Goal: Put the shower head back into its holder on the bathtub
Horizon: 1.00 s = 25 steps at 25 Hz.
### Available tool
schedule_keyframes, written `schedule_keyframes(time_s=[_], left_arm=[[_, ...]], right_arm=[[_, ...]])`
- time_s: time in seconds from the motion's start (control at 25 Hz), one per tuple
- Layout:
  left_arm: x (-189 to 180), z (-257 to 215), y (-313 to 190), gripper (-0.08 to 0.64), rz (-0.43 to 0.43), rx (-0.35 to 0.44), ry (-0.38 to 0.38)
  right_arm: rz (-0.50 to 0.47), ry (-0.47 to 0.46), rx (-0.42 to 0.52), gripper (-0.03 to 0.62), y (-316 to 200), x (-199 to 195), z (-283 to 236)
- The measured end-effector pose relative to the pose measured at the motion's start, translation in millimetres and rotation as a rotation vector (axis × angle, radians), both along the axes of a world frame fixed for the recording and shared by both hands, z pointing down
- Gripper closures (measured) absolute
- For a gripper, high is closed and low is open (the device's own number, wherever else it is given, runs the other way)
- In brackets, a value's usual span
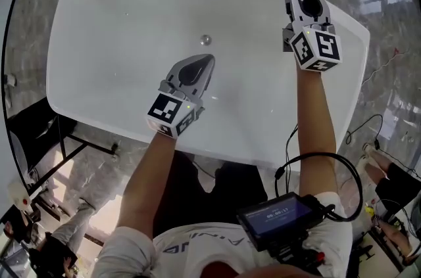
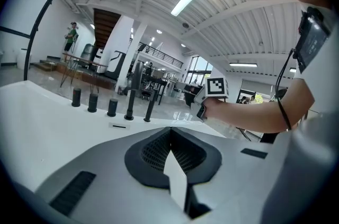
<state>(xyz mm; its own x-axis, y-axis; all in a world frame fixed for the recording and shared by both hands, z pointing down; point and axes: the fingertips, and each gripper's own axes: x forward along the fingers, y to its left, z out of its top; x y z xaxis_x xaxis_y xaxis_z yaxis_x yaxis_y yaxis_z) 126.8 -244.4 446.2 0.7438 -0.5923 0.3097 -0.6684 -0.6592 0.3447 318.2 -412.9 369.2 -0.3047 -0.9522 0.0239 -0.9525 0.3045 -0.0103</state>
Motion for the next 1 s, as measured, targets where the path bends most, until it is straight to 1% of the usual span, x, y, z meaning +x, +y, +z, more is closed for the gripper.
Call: schedule_keyframes(time_s=[0.16,0.24,0.28,0.36,0.52,0.64,0.76,0.92,1.0], left_arm=[[7.6,-34.6,21.4,0.543,-0.004,0.039,-0.001],[9.2,-56.1,40.5,0.543,-0.011,0.054,-0.001],[9.7,-66.8,50.8,0.543,-0.014,0.062,-0.001],[10.6,-84.9,70.5,0.543,-0.025,0.079,-0.007],[16.0,-112.2,105.4,0.543,-0.046,0.096,-0.007],[14.9,-131.9,124.6,0.543,-0.057,0.105,-0.004],[11.8,-149.9,144.0,0.543,-0.061,0.097,0.006],[12.2,-173.0,171.9,0.543,-0.004,0.091,-0.002],[12.9,-185.3,185.4,0.543,0.035,0.115,-0.024]], right_arm=[[-0.013,0.009,0.02,0.511,56.4,9.2,-39.5],[-0.014,-0.005,0.004,0.544,91.5,14.1,-55.3],[-0.013,-0.019,-0.01,0.551,110.6,16.1,-60.6],[-0.01,-0.049,-0.037,0.56,149.6,18.9,-66.3],[-0.017,-0.067,-0.055,0.572,222.3,22.3,-77.7],[-0.009,-0.103,-0.066,0.577,265.0,21.6,-92.9],[-0.012,-0.136,-0.083,0.578,299.9,17.5,-107.7],[-0.011,-0.162,-0.121,0.58,345.2,10.2,-120.4],[-0.004,-0.155,-0.118,0.58,370.4,5.7,-127.8]])
